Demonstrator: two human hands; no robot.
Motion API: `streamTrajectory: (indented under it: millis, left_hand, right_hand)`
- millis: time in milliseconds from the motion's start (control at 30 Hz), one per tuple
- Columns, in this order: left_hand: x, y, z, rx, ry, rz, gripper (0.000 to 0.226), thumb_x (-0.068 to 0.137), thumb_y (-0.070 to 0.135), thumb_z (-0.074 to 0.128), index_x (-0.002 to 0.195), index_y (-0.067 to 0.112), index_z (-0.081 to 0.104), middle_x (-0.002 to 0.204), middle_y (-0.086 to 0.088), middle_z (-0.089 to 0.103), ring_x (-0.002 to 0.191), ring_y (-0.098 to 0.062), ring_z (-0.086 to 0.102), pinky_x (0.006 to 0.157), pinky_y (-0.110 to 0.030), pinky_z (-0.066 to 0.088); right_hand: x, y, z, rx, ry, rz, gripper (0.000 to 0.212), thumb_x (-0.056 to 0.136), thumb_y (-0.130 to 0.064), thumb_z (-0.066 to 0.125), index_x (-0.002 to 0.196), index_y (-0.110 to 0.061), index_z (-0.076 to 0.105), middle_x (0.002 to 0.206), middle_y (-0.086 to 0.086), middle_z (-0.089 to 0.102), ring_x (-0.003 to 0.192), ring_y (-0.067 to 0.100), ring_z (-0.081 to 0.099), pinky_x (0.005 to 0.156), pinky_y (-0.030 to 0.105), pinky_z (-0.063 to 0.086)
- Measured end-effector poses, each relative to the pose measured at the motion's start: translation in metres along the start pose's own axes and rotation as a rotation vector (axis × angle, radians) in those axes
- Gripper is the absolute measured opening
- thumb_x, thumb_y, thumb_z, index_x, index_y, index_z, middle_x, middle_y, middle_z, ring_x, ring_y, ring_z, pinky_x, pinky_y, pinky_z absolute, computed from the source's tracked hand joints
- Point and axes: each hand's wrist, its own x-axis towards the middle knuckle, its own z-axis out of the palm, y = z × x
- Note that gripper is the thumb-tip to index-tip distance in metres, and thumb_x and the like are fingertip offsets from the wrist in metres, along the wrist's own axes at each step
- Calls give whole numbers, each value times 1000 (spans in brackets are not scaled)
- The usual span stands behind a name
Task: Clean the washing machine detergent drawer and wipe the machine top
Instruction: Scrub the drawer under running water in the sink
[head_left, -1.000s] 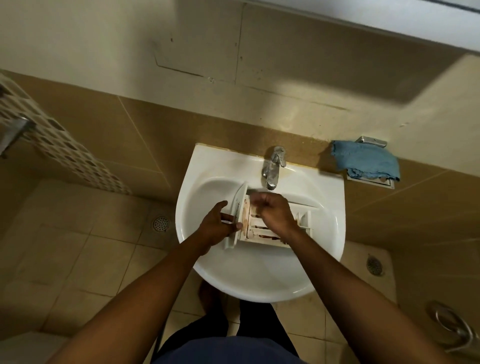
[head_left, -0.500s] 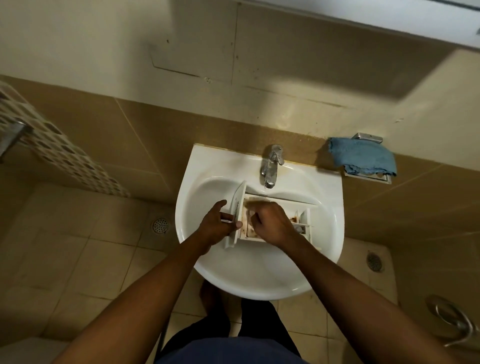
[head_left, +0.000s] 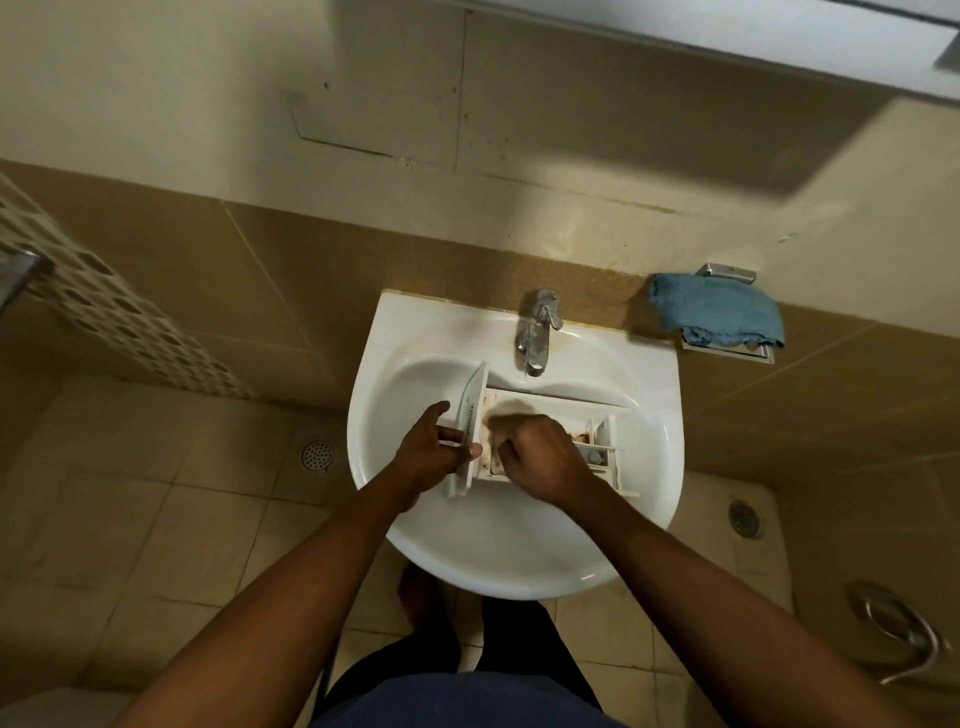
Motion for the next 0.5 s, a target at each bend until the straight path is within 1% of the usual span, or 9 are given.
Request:
streamTrajectory:
  millis: [33,100,167,200,267,333,400,433,500]
  left_hand:
    - [0,0,0,-4,3,-2,98,78,15,88,157,25,30,120,-8,67,109,-26,67,93,-44,60]
    - [0,1,1,-5,9,-5,97,79,14,87,157,25,31,119,-8,67,109,-25,67,92,-43,60]
    - [0,2,1,0,9,2,98,79,14,87,157,25,31,120,-8,67,108,-25,67,92,-43,60]
    - [0,2,1,6,6,5,98,79,15,88,157,25,30,121,-8,67,108,-25,67,92,-42,60]
    - [0,1,0,21,-1,8,99,78,17,88,157,25,29,123,-8,66,109,-25,66,92,-43,60]
    - [0,1,0,24,-8,7,99,78,18,88,157,25,29,124,-8,65,112,-27,65,94,-44,59]
    - [1,1,0,11,-11,8,99,78,18,88,158,25,29,123,-9,66,112,-27,65,93,-44,59]
    - [1,1,0,4,-8,8,99,78,17,88,158,24,29,123,-9,66,112,-27,66,93,-44,59]
    - [0,0,1,-4,4,6,98,78,16,88,157,24,30,122,-9,66,111,-26,66,92,-42,60]
  right_hand:
    - [9,1,1,-9,6,11,27,85,-10,52,108,-9,67,104,13,72,95,35,68,73,27,45]
    - [18,0,13,-42,-32,-5,45,86,-9,55,131,-9,59,133,14,61,115,36,62,89,35,52]
    - [5,-5,26,-75,-51,-41,62,86,-4,60,147,-4,47,153,20,45,131,39,53,105,43,50]
    - [-6,-6,30,-93,-40,-68,63,86,-2,60,148,-1,46,155,22,42,134,40,52,108,44,48]
    - [-30,-8,29,-146,-42,-134,58,86,0,59,143,1,52,151,23,49,130,40,57,105,45,50]
    - [-39,-7,22,-152,-53,-124,45,87,-5,56,131,-4,64,134,18,65,112,37,67,91,40,56]
    - [-23,-5,14,-103,10,-64,32,89,-9,52,116,-7,68,111,16,72,95,35,71,79,36,57]
    - [-12,-5,12,-81,32,-46,30,90,-11,53,116,-7,66,112,16,71,96,36,70,79,37,58]
    - [4,-6,19,-77,36,-88,42,88,-10,61,129,-5,60,130,17,63,111,36,64,92,42,56]
